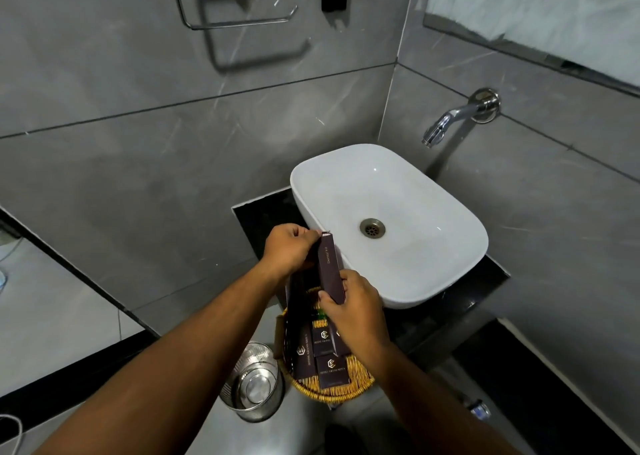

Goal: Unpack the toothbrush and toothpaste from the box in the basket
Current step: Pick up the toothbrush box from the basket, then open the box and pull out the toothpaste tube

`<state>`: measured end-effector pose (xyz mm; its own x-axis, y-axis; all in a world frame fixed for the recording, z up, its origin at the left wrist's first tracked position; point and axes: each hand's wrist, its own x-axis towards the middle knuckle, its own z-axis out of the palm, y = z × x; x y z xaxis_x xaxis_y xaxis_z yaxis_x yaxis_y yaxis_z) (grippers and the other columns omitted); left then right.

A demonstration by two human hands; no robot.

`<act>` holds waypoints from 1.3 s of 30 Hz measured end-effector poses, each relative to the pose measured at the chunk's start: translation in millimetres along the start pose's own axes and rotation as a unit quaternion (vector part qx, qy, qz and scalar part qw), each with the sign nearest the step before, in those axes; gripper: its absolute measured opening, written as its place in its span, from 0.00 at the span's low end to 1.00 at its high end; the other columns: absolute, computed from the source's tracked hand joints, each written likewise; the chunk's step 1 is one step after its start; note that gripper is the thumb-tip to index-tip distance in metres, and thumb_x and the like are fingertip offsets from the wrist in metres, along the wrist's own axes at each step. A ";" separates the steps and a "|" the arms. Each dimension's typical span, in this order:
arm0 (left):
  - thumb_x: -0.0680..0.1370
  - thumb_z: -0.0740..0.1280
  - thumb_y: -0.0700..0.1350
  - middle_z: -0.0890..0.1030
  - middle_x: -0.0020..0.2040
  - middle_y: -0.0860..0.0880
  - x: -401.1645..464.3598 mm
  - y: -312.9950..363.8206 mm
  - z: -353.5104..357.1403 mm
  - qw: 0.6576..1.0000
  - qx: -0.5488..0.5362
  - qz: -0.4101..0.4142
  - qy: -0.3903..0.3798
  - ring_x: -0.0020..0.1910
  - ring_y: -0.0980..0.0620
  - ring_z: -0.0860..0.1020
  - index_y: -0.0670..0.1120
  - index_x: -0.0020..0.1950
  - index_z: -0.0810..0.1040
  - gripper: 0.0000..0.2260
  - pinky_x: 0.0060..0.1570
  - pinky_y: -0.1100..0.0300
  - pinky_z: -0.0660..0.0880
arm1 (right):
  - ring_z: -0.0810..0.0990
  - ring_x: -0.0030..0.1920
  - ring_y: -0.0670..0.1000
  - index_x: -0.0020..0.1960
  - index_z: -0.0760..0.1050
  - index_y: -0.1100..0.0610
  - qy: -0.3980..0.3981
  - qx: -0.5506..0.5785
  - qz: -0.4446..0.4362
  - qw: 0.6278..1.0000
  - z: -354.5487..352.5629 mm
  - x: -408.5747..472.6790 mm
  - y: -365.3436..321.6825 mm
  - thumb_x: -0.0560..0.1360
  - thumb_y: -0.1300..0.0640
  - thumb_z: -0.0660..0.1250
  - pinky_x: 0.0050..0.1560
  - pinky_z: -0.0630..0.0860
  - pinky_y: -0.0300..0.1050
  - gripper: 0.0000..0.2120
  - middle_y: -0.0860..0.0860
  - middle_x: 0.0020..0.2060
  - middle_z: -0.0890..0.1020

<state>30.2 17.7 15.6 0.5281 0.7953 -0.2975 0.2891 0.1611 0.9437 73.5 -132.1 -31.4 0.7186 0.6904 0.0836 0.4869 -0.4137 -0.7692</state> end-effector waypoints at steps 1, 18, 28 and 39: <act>0.75 0.70 0.49 0.78 0.27 0.50 0.2 0.8 -1.1 1.000 0.001 0.004 0.002 0.31 0.51 0.80 0.47 0.29 0.72 0.16 0.39 0.52 0.83 | 0.76 0.46 0.43 0.59 0.71 0.52 0.003 -0.001 -0.003 1.000 0.0 -0.6 -0.2 0.70 0.47 0.71 0.42 0.79 0.37 0.21 0.49 0.51 0.79; 0.74 0.73 0.42 0.84 0.45 0.40 -25.4 -16.5 -8.1 0.988 -0.018 0.023 -0.151 0.43 0.47 0.83 0.39 0.49 0.82 0.07 0.47 0.53 0.79 | 0.77 0.45 0.40 0.58 0.74 0.51 -0.013 0.059 -0.020 0.998 -3.7 5.9 -1.7 0.70 0.48 0.71 0.43 0.75 0.30 0.18 0.41 0.46 0.76; 0.75 0.72 0.43 0.85 0.51 0.36 -33.8 -19.3 -13.3 0.977 0.036 0.048 -0.203 0.49 0.41 0.85 0.39 0.54 0.81 0.11 0.54 0.46 0.80 | 0.82 0.41 0.47 0.49 0.80 0.56 -0.050 0.100 0.025 0.993 -43.0 70.4 -57.6 0.69 0.56 0.71 0.43 0.79 0.40 0.09 0.49 0.39 0.82; 0.77 0.68 0.47 0.83 0.39 0.44 -40.2 -29.0 -22.1 0.961 -0.012 -0.014 -0.275 0.37 0.46 0.81 0.47 0.51 0.75 0.07 0.43 0.50 0.78 | 0.82 0.31 0.50 0.49 0.77 0.62 -0.061 0.271 0.145 0.950 -54.1 77.0 -34.9 0.72 0.67 0.67 0.35 0.83 0.45 0.06 0.60 0.41 0.82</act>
<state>-17.1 -6.0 3.4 0.8648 0.3614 -0.3487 0.2946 0.1971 0.9351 138.7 -96.6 36.1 0.7046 0.6714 -0.2296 -0.0726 -0.2537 -0.9645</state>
